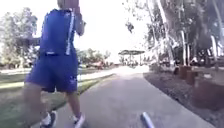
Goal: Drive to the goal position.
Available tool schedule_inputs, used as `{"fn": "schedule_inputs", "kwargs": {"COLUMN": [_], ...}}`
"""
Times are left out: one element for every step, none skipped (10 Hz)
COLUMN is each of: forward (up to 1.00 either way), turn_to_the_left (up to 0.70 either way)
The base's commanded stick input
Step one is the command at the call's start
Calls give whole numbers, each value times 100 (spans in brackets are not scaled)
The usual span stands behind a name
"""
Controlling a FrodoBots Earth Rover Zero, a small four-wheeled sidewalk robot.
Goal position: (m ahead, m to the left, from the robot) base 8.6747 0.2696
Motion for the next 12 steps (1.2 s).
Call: {"fn": "schedule_inputs", "kwargs": {"forward": [98,98,98,98,98,98,98,98,98,98,98,98], "turn_to_the_left": [2,5,7,4,0,0,0,-9,-25,-35,-20,-4]}}
